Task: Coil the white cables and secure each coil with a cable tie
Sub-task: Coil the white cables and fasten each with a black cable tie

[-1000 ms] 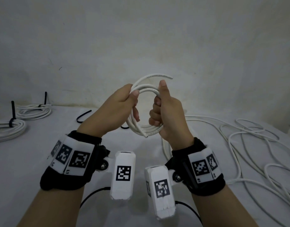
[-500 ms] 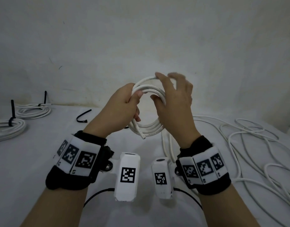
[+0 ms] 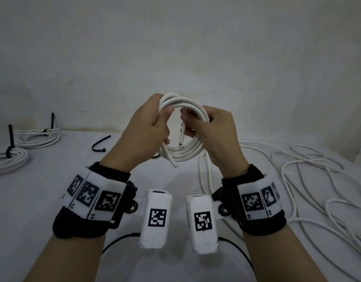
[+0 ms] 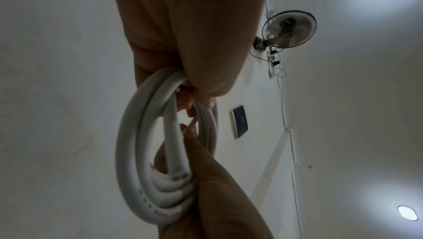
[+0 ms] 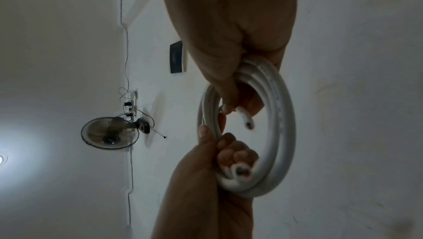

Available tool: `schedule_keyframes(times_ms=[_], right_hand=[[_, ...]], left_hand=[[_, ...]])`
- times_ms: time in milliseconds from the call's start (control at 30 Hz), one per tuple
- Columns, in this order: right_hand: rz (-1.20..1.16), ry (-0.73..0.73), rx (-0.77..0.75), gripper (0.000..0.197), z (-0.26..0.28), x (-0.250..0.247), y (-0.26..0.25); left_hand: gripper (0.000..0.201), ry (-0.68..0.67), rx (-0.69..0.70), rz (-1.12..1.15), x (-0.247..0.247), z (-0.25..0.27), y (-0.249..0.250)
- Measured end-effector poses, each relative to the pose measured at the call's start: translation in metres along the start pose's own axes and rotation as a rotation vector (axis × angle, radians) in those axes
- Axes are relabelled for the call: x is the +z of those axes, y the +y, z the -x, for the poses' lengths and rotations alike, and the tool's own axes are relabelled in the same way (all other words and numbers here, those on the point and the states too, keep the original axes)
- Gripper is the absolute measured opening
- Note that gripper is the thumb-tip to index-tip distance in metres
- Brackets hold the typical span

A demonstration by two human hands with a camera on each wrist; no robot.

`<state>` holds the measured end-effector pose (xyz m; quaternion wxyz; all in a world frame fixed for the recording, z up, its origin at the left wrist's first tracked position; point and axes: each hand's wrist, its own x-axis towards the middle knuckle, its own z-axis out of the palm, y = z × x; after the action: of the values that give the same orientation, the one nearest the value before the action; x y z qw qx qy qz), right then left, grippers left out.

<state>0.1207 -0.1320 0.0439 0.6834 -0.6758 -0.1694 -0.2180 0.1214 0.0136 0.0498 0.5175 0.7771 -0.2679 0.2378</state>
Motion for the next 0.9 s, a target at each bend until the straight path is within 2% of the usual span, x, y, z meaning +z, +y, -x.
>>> schedule_keyframes(times_ms=[100, 167, 267, 367, 500, 600, 900], right_hand=[[-0.101, -0.067, 0.056, 0.007, 0.000, 0.000, -0.001], [-0.131, -0.121, 0.053, 0.018, 0.000, -0.001, -0.003], [0.011, -0.192, -0.053, 0.027, -0.001, -0.004, -0.005], [0.197, -0.143, -0.124, 0.019, -0.001, -0.004, -0.006], [0.316, -0.050, -0.177, 0.007, -0.002, -0.001, -0.001], [0.326, -0.015, -0.176, 0.012, -0.003, -0.001, 0.002], [0.300, 0.007, -0.182, 0.027, -0.001, 0.003, 0.004]], left_hand=[[0.019, -0.004, -0.007, 0.020, -0.003, -0.001, -0.004], [0.016, -0.004, 0.007, 0.048, -0.004, -0.001, -0.006], [0.024, -0.005, 0.032, 0.056, -0.006, -0.001, -0.006], [0.019, -0.013, 0.023, 0.050, -0.006, 0.000, -0.006], [0.015, -0.013, -0.023, 0.058, 0.000, 0.001, -0.006], [0.011, -0.034, -0.040, 0.076, 0.002, 0.002, -0.002], [0.021, 0.013, -0.020, 0.069, 0.003, 0.002, 0.001]])
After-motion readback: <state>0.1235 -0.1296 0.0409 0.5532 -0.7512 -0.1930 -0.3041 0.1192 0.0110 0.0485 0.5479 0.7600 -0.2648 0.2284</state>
